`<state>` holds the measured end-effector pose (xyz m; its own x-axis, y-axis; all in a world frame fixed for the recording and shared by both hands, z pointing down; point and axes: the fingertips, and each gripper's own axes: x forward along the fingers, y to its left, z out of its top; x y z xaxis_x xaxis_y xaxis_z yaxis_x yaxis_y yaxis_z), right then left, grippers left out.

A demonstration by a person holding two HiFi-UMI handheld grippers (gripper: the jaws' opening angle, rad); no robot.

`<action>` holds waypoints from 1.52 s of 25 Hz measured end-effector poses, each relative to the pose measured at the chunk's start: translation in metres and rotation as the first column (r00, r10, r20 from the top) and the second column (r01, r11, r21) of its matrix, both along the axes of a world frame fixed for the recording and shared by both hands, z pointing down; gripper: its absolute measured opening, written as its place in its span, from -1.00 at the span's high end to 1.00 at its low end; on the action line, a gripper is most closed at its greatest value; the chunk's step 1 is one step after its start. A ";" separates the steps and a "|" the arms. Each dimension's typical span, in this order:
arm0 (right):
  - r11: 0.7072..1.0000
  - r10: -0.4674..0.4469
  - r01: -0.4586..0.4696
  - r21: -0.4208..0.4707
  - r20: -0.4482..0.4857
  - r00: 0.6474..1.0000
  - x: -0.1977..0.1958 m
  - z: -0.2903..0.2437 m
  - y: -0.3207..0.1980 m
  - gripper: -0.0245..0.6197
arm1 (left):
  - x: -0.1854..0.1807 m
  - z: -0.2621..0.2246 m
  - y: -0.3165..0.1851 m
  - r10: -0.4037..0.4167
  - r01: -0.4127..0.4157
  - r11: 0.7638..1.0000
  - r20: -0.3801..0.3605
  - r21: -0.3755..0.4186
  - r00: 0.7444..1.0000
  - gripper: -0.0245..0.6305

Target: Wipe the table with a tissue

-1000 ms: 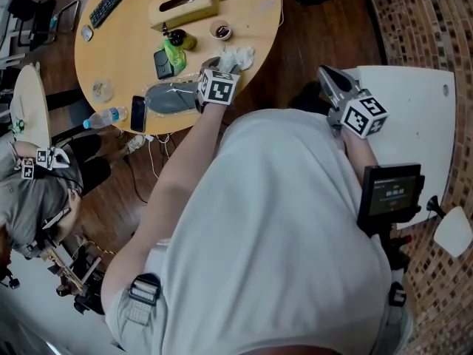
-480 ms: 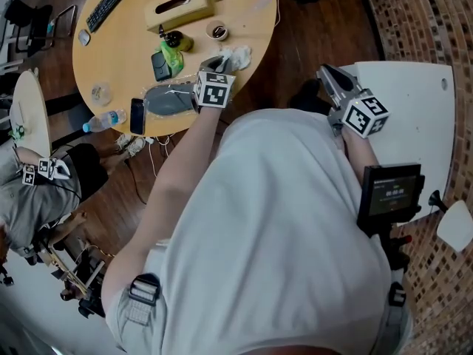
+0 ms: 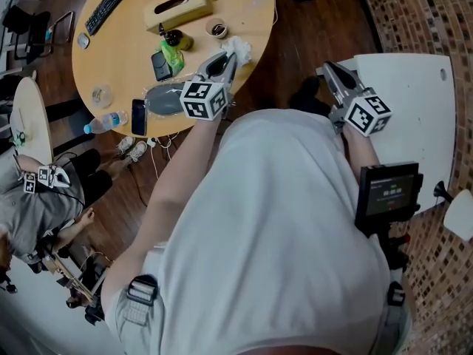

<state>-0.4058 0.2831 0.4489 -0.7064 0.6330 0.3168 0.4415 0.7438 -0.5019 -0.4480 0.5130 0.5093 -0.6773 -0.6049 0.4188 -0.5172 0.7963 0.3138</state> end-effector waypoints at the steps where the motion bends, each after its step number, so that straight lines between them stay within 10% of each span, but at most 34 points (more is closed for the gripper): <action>1: 1.000 0.016 -0.016 0.004 0.001 1.000 0.002 -0.001 -0.004 0.90 | 0.001 -0.004 -0.009 0.020 -0.021 0.999 0.004 0.026 1.000 0.77; 8: 0.982 0.188 -0.188 0.030 -0.006 0.982 0.050 -0.005 -0.050 0.90 | 0.019 -0.019 -0.087 0.223 -0.216 0.957 -0.014 0.193 0.975 0.78; 25: 0.836 0.547 -0.548 -0.041 -0.026 0.837 0.144 0.001 -0.181 0.90 | 0.069 -0.008 -0.264 0.633 -0.628 0.773 -0.043 0.085 0.773 0.78; 34: 0.744 0.667 -0.667 -0.027 -0.013 0.745 0.207 -0.010 -0.290 0.90 | 0.114 -0.021 -0.399 0.780 -0.780 0.625 0.020 0.029 0.626 0.78; 38: 0.739 0.674 -0.672 -0.053 0.025 0.739 0.193 -0.004 -0.299 0.90 | 0.097 -0.019 -0.411 0.788 -0.788 0.615 0.026 -0.019 0.615 0.78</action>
<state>-0.2126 -0.0164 0.4447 -0.9641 -0.0010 0.2656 -0.1466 0.8357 -0.5292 -0.3507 0.1025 0.4907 0.0476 -0.9097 0.4126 -0.9551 0.0795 0.2855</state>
